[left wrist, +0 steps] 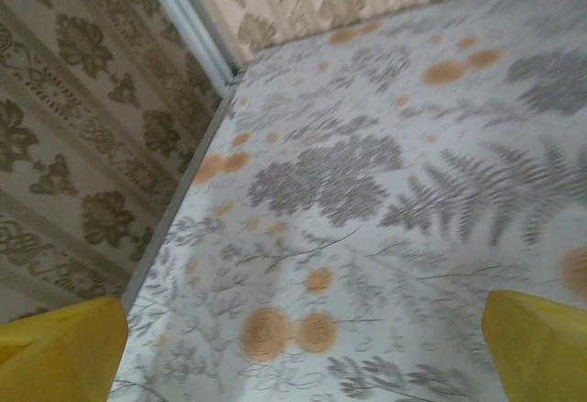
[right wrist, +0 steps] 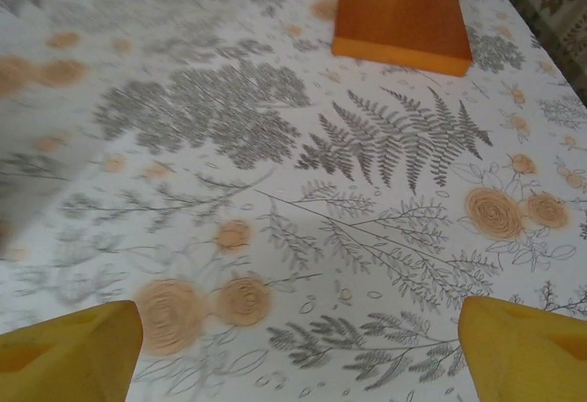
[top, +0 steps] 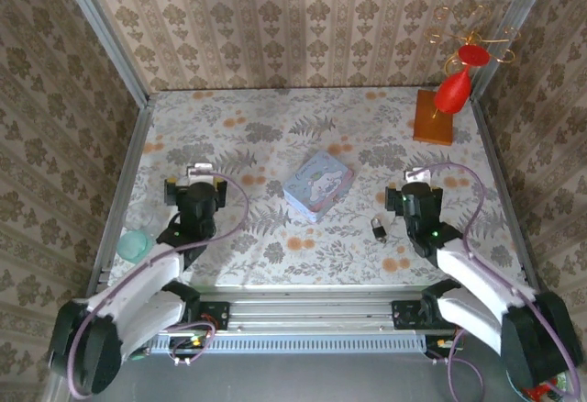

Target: Unlock the padlock with the key

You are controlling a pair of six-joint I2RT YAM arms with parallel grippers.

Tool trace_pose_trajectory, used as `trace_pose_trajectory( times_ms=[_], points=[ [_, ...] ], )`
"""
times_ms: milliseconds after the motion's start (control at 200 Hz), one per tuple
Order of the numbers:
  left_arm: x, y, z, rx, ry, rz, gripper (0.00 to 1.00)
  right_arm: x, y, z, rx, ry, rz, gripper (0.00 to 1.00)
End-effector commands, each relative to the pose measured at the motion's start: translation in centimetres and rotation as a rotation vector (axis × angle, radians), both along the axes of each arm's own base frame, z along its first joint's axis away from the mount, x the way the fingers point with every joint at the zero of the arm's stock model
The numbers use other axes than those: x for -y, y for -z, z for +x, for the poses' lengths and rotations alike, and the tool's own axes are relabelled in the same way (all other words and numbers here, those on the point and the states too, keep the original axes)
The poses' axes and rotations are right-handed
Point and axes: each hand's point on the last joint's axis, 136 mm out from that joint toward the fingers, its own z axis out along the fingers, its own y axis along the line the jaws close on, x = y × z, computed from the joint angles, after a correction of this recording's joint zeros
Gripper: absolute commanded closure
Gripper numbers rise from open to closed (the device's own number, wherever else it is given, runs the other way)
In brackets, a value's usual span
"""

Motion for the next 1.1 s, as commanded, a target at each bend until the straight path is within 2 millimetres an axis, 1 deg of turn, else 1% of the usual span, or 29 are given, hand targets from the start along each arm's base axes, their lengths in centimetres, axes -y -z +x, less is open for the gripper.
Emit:
trace_pose_trajectory(
  times_ms=[0,20,65,140,165,220,340,385,395,410,440,470,515,575,715,750,785,820,850,880,915,930,965,990,995,1010,1050,1095],
  points=[
    [-0.4,1.4,1.9,-0.032,0.032,0.030,0.00,0.1,-1.5,3.1,0.127,-0.003,-0.071,0.08],
    [-0.3,1.9,2.1,-0.039,0.043,0.020,0.00,0.1,-1.5,3.5,0.129,-0.004,-0.083,0.06],
    [0.2,2.9,2.7,-0.040,0.083,0.000,0.00,-0.1,-1.3,4.2,0.114,-0.020,-0.096,0.05],
    [0.7,4.4,3.6,-0.024,0.151,-0.021,0.00,-0.2,-1.7,5.1,0.168,-0.045,-0.089,0.04],
    [0.4,4.3,4.0,-0.016,0.145,-0.014,0.00,-0.1,-1.8,5.4,0.181,-0.050,-0.075,0.04],
    [0.7,4.6,4.6,-0.030,0.176,-0.008,0.00,-0.1,-1.9,5.9,0.204,-0.077,-0.036,0.03],
    [0.5,4.3,6.1,0.013,0.216,-0.037,0.00,-0.1,-2.2,6.7,0.266,-0.132,0.019,0.03],
    [0.1,4.4,6.6,0.009,0.211,-0.043,0.00,0.4,-1.7,6.9,0.284,-0.127,0.034,0.03],
    [0.0,4.5,6.7,0.004,0.207,-0.043,0.00,0.6,-1.8,6.9,0.297,-0.121,0.038,0.03],
    [-0.1,4.5,6.9,0.001,0.202,-0.045,0.00,0.8,-0.8,7.0,0.283,-0.114,0.041,0.02],
    [-0.3,4.6,7.3,-0.009,0.200,-0.046,0.00,1.1,-0.2,7.1,0.293,-0.104,0.053,0.00],
    [-0.3,4.7,7.5,-0.014,0.206,-0.048,0.00,1.2,0.6,7.4,0.289,-0.109,0.063,0.00],
    [-0.3,4.7,7.9,-0.010,0.223,-0.050,0.00,1.0,0.5,8.0,0.292,-0.124,0.067,0.00],
    [-0.1,4.9,8.1,-0.030,0.239,-0.068,0.00,1.5,1.1,8.3,0.221,-0.115,0.094,0.00],
    [0.7,4.8,8.0,-0.021,0.293,-0.094,0.00,2.8,1.1,8.6,0.227,-0.038,0.101,0.00],
    [1.0,4.7,7.8,0.002,0.305,-0.120,0.00,3.3,1.1,8.6,0.216,-0.006,0.101,0.00],
    [1.3,5.0,7.6,0.035,0.338,-0.130,0.00,3.3,1.2,8.6,0.220,-0.005,0.099,0.00],
    [0.5,4.7,7.6,0.082,0.292,-0.125,0.00,3.5,1.1,8.6,0.222,0.004,0.098,0.00],
    [-0.7,5.0,7.3,0.083,0.235,-0.152,0.00,3.5,1.1,8.5,0.221,0.005,0.098,0.00],
    [-1.2,5.1,7.3,0.097,0.223,-0.173,0.00,3.5,1.1,8.6,0.224,0.006,0.098,0.00],
    [-1.4,5.7,7.4,0.103,0.220,-0.189,0.00,3.5,1.1,8.5,0.222,0.005,0.098,0.00],
    [-1.5,6.3,7.5,0.096,0.218,-0.191,0.00,3.5,1.1,8.6,0.223,0.005,0.099,0.00],
    [-1.8,6.0,8.2,0.126,0.209,-0.174,0.00,3.5,1.1,8.6,0.222,0.005,0.099,0.00],
    [-2.1,6.3,8.1,0.086,0.189,-0.196,0.00,3.5,1.1,8.5,0.221,0.005,0.099,0.00],
    [-2.1,6.1,8.2,0.088,0.187,-0.202,0.00,3.5,1.1,8.5,0.221,0.005,0.099,0.00],
    [-2.3,6.7,8.1,0.051,0.179,-0.215,0.00,3.5,1.1,8.5,0.221,0.006,0.098,0.00],
    [-2.6,6.6,8.9,0.051,0.174,-0.217,0.00,3.5,1.1,8.6,0.222,0.005,0.098,0.00],
    [-3.1,6.6,8.7,0.054,0.157,-0.244,0.00,3.4,1.1,8.5,0.222,0.004,0.097,0.00]
  ],
)
